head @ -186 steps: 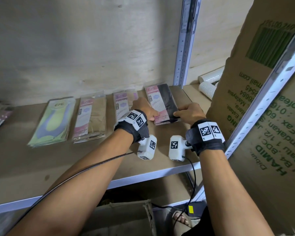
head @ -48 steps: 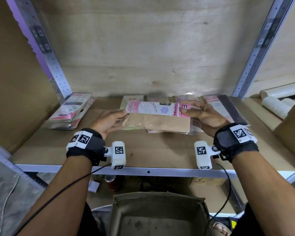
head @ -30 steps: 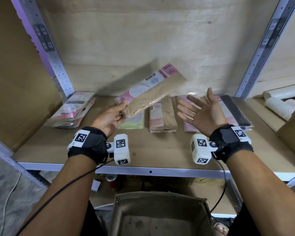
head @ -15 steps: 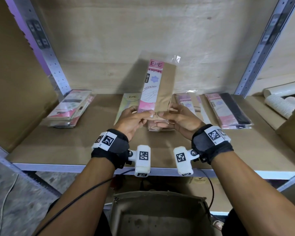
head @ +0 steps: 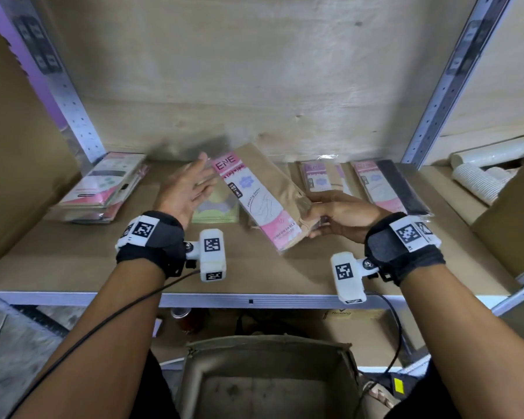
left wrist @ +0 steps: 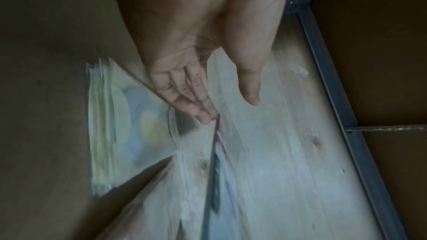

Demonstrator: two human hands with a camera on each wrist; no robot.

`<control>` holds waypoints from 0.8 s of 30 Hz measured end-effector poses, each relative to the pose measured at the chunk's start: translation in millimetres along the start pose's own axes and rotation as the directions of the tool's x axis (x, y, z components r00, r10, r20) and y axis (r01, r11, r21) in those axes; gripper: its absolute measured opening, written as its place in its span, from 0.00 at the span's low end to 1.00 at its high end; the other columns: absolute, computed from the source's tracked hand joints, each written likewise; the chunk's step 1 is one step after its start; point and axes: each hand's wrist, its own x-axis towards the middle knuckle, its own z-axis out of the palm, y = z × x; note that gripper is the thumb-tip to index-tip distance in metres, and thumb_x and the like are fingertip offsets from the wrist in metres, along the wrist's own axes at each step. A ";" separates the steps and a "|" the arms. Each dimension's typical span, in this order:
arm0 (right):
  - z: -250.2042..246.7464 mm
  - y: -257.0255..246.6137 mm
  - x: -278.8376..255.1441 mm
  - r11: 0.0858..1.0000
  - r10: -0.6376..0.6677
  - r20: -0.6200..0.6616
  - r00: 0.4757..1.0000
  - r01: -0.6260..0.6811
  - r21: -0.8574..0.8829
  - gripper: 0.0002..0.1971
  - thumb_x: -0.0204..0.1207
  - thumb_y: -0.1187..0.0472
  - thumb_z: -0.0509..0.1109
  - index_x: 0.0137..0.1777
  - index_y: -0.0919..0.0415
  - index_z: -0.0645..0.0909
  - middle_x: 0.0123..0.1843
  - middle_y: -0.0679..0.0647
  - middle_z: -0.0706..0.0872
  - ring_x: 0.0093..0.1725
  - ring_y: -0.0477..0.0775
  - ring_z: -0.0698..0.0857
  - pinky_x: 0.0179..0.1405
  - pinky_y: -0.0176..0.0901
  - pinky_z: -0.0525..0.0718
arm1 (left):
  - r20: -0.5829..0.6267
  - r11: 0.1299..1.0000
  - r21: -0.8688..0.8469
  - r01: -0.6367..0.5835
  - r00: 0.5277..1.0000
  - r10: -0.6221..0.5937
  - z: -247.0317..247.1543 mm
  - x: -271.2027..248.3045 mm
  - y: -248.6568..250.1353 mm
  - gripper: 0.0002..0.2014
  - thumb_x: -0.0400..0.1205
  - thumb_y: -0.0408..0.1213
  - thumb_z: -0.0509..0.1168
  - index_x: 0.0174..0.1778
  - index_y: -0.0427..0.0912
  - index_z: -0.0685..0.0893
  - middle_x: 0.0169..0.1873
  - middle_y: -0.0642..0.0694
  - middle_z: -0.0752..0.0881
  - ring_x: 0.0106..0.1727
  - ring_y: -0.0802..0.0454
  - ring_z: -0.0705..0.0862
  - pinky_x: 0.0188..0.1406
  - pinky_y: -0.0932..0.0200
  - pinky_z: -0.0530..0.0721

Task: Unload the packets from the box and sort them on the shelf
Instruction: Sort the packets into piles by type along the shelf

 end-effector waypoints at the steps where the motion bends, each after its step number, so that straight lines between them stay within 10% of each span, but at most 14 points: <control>1: -4.7 0.6 -2.6 0.999 0.007 0.000 1.000 -0.007 -0.037 0.15 0.73 0.70 0.69 0.60 0.67 0.84 0.47 0.61 0.90 0.40 0.52 0.87 0.41 0.42 0.87 | -0.013 1.000 0.027 0.004 1.000 -0.004 -2.7 1.6 -0.6 0.22 0.78 0.55 0.74 0.63 0.47 0.85 0.53 0.50 0.93 0.53 0.55 0.91 0.56 0.61 0.85; 7: -20.3 2.2 -15.6 0.973 0.029 -0.083 0.996 -0.047 -0.227 0.26 0.60 0.65 0.66 0.59 0.78 0.79 0.41 0.61 0.83 0.40 0.56 0.81 0.29 0.37 0.79 | 0.041 0.968 0.247 0.039 0.998 -0.051 0.4 1.0 -7.0 0.27 0.74 0.60 0.75 0.62 0.45 0.88 0.52 0.47 0.92 0.49 0.51 0.90 0.45 0.59 0.85; 12: -26.8 7.1 -18.7 0.952 0.041 -0.115 0.992 -0.074 -0.296 0.24 0.63 0.64 0.65 0.56 0.80 0.78 0.42 0.61 0.81 0.43 0.58 0.79 0.34 0.42 0.75 | 0.065 0.933 0.359 -0.007 0.998 -0.018 4.5 2.3 -13.6 0.11 0.81 0.45 0.73 0.53 0.43 0.91 0.39 0.49 0.89 0.31 0.58 0.85 0.32 0.67 0.83; 18: -41.0 14.5 -18.9 0.982 0.029 -0.187 0.982 -0.064 -0.180 0.12 0.72 0.65 0.72 0.55 0.61 0.86 0.43 0.58 0.90 0.41 0.51 0.85 0.37 0.40 0.82 | -0.003 0.903 0.428 0.027 1.000 -0.028 15.2 0.5 -14.8 0.12 0.85 0.45 0.62 0.42 0.44 0.85 0.26 0.50 0.86 0.27 0.57 0.87 0.39 0.56 0.82; 24: -47.8 16.9 -17.8 1.000 0.018 -0.246 0.969 -0.011 0.029 0.10 0.71 0.64 0.77 0.34 0.46 0.89 0.46 0.56 0.93 0.44 0.52 0.91 0.41 0.41 0.88 | -0.086 0.901 0.432 0.035 0.996 0.003 20.4 -4.6 -16.3 0.13 0.87 0.49 0.59 0.48 0.44 0.82 0.23 0.48 0.87 0.25 0.52 0.79 0.16 0.70 0.65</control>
